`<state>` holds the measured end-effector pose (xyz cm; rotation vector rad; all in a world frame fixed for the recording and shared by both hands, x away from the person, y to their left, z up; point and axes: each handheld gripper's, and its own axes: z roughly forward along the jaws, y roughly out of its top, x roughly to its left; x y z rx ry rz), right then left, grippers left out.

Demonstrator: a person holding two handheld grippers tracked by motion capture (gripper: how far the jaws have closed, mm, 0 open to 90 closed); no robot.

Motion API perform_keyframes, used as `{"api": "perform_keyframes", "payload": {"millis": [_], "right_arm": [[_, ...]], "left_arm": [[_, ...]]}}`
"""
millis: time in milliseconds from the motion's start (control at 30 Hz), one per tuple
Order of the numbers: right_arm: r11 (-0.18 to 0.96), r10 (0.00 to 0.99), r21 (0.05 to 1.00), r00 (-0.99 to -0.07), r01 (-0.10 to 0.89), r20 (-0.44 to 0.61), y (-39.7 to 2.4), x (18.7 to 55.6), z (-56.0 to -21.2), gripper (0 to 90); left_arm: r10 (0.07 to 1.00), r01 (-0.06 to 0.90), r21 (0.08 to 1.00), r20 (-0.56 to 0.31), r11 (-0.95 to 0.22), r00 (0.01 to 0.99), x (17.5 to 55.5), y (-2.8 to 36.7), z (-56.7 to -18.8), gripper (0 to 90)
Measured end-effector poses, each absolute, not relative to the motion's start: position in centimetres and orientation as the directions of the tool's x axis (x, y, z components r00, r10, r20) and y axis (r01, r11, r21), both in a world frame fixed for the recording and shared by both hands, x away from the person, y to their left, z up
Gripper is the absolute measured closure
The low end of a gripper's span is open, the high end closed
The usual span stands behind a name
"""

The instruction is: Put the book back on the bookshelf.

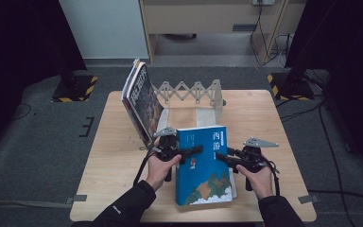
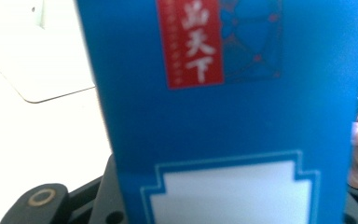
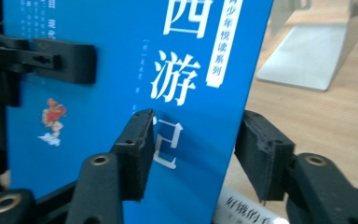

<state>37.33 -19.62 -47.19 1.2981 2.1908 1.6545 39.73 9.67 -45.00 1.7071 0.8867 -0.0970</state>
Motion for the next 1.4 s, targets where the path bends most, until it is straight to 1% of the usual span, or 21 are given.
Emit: {"api": "perform_keyframes", "payload": {"millis": [100,133,333,400,433,500,600,667,767,1000,1167,1400], "right_arm": [[0.043,0.682,0.837,-0.628,0.545,0.374,-19.8,37.4,-47.4,44.0],[0.041,0.684,0.832,-0.623,0.553,0.38,-19.8,37.4,-47.6,41.4],[0.014,0.66,0.797,-0.604,0.604,0.447,-19.5,37.6,-48.6,35.8],[0.014,0.639,0.785,-0.609,0.62,0.47,-19.3,37.6,-48.8,37.9],[0.014,0.634,0.782,-0.61,0.623,0.475,-19.1,37.6,-48.8,36.5],[0.021,0.636,0.781,-0.611,0.625,0.472,-19.0,37.6,-48.8,37.1],[-0.003,0.624,0.771,-0.601,0.637,0.499,-19.5,37.7,-48.7,44.1],[-0.006,0.62,0.77,-0.602,0.638,0.503,-19.7,37.6,-48.6,46.0],[0.018,0.627,0.785,-0.618,0.619,0.473,-19.6,37.6,-48.3,46.3],[0.027,0.632,0.789,-0.622,0.614,0.462,-19.5,37.5,-48.2,46.8],[0.03,0.629,0.791,-0.627,0.611,0.46,-19.5,37.5,-48.1,46.6],[-0.022,0.617,0.817,-0.635,0.576,0.464,-19.9,37.6,-47.8,40.4]], "left_arm": [[0.51,0.603,0.796,-0.494,-0.062,0.704,39.7,9.7,-45.0,57.9],[0.511,0.604,0.794,-0.496,-0.059,0.702,39.7,9.7,-45.0,57.9],[0.515,0.605,0.794,-0.494,-0.061,0.7,39.5,9.7,-45.0,58.0],[0.518,0.605,0.794,-0.491,-0.064,0.7,39.5,9.6,-44.9,58.0],[0.524,0.605,0.793,-0.489,-0.066,0.698,39.4,9.6,-44.9,58.0],[0.529,0.604,0.794,-0.484,-0.068,0.697,39.3,9.5,-44.8,58.0],[0.532,0.598,0.798,-0.477,-0.071,0.7,39.2,9.4,-44.7,57.9],[0.535,0.595,0.8,-0.472,-0.075,0.701,39.1,9.3,-44.6,57.7],[0.535,0.588,0.806,-0.467,-0.071,0.704,39.0,9.2,-44.6,56.6],[0.552,0.593,0.802,-0.465,-0.068,0.692,38.9,9.1,-44.6,56.2],[0.547,0.623,0.78,-0.499,-0.054,0.672,39.1,9.5,-44.4,59.1],[0.546,0.621,0.779,-0.484,-0.086,0.683,38.7,9.5,-43.1,60.4]]}}
